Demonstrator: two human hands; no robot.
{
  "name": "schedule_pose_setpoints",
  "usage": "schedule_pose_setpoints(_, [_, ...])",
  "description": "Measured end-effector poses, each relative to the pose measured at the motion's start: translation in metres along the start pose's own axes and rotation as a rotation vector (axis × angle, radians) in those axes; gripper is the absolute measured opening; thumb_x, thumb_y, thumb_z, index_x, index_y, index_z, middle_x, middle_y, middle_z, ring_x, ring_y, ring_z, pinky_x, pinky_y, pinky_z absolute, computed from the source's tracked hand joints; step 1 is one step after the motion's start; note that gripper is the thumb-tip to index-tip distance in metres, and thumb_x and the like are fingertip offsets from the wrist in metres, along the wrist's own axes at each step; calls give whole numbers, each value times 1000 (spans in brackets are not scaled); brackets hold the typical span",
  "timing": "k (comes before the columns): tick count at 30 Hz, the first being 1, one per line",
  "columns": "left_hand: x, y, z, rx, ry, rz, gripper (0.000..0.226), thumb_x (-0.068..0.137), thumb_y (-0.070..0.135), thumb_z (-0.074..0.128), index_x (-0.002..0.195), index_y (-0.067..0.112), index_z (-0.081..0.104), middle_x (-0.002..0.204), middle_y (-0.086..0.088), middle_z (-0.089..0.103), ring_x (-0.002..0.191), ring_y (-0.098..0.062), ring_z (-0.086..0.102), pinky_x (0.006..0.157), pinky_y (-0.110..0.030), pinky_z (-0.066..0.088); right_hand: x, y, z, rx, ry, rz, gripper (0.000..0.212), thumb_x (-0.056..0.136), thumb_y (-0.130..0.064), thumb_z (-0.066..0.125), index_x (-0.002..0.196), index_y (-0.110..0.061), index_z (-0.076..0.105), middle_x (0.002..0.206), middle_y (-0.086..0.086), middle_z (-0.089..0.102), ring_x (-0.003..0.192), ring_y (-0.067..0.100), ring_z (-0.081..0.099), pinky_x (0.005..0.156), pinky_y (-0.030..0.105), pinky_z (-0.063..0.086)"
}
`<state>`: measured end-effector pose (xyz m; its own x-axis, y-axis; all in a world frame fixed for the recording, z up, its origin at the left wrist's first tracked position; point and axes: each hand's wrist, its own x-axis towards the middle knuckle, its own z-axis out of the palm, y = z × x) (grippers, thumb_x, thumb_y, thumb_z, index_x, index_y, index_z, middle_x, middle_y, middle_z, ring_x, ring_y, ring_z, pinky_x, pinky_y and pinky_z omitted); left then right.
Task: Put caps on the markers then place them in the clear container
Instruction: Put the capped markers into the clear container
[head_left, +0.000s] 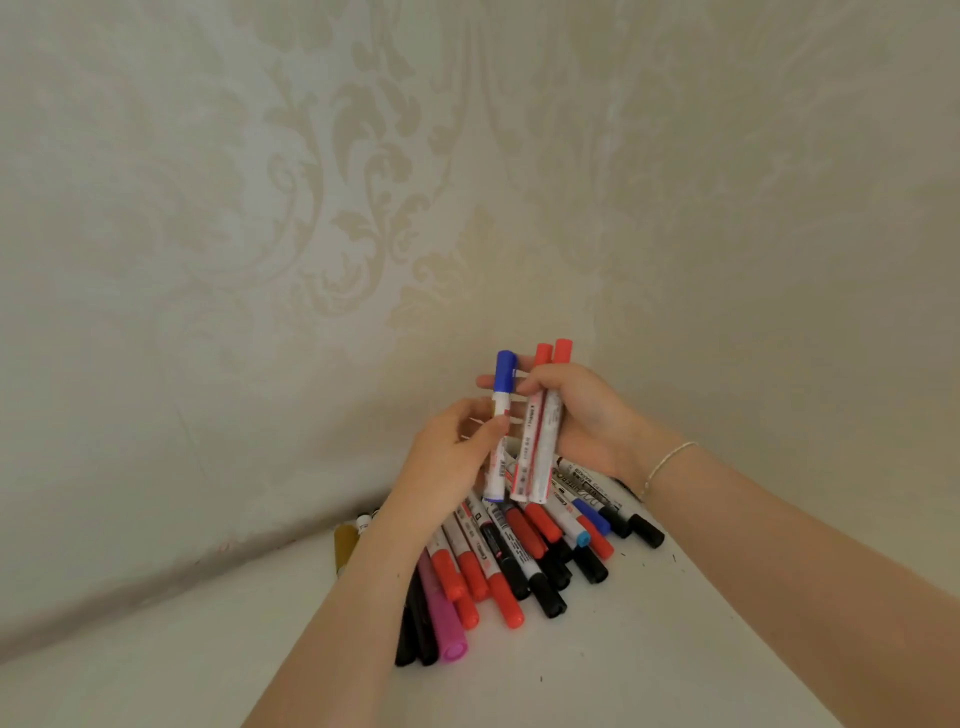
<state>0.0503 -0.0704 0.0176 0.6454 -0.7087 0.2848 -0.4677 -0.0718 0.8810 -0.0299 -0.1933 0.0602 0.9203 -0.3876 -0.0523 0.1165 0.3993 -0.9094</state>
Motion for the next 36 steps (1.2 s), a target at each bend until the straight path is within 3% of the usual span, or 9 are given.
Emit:
schedule_pose_setpoints(4, [-1, 2, 7, -130, -71, -31, 18, 95, 29, 57, 102, 17, 67, 90, -9, 72, 80, -25, 71, 74, -49, 59, 5, 8, 9, -63, 122, 34, 14, 90, 1, 48, 90, 0, 62, 92, 14, 67, 77, 26, 62, 90, 44, 52])
schedule_pose_setpoints(8, [1, -2, 5, -118, -72, -53, 24, 100, 30, 46, 97, 23, 70, 92, -3, 74, 88, -19, 71, 82, -35, 57, 4, 2, 4, -59, 229, -24, 9, 91, 1, 49, 93, 1, 58, 75, 11, 62, 65, 22, 61, 72, 36, 54])
schedule_pose_setpoints(10, [3, -8, 1, 87, -24, -50, 23, 100, 23, 46, 98, 20, 68, 97, 1, 71, 93, -14, 67, 88, -30, 52, 4, -4, -2, 18, 286, -96, 9, 91, 3, 46, 93, 1, 55, 72, 12, 58, 61, 23, 60, 68, 36, 55])
schedule_pose_setpoints(13, [0, -19, 4, 509, -223, 28, 38, 90, 2, 46, 115, 24, 65, 117, 1, 61, 110, -15, 57, 95, -26, 43, 4, -9, -10, -36, 390, -222, 17, 89, 6, 42, 102, -3, 49, 72, 11, 52, 55, 21, 53, 57, 32, 51])
schedule_pose_setpoints(15, [-3, -26, 12, 624, -360, 96, 58, 80, -8, 43, 119, 30, 64, 128, 3, 54, 121, -17, 49, 104, -32, 38, 4, -7, -15, -181, 455, -302, 19, 88, 6, 43, 101, -8, 47, 73, 10, 49, 55, 20, 51, 58, 33, 49])
schedule_pose_setpoints(18, [-3, -32, 18, 722, -367, 174, 62, 76, -5, 46, 120, 36, 61, 134, 8, 50, 127, -16, 42, 112, -37, 27, 4, -3, -23, -355, 515, -384, 19, 87, 6, 44, 94, -12, 45, 76, 10, 46, 56, 19, 50, 61, 34, 48])
schedule_pose_setpoints(23, [-4, -29, 18, 857, -313, 236, 53, 78, -1, 49, 119, 32, 57, 130, 10, 49, 125, -12, 40, 111, -29, 18, 1, -2, -36, -110, 530, -318, 23, 84, 11, 41, 89, -9, 51, 70, 10, 50, 57, 21, 53, 68, 39, 55])
schedule_pose_setpoints(28, [-6, -27, 18, 882, -323, 250, 49, 78, -2, 46, 115, 29, 53, 123, 7, 53, 120, -14, 44, 116, -35, 13, -3, -6, -44, 69, 513, -247, 21, 85, 9, 40, 93, -4, 55, 70, 10, 54, 54, 20, 55, 54, 31, 50])
schedule_pose_setpoints(36, [-7, -28, 22, 966, -320, 319, 51, 80, 0, 48, 118, 33, 54, 126, 9, 46, 126, -12, 37, 117, -36, 6, -4, -9, -49, 112, 527, -215, 9, 89, -1, 53, 94, -5, 60, 64, 6, 55, 52, 16, 54, 54, 28, 50])
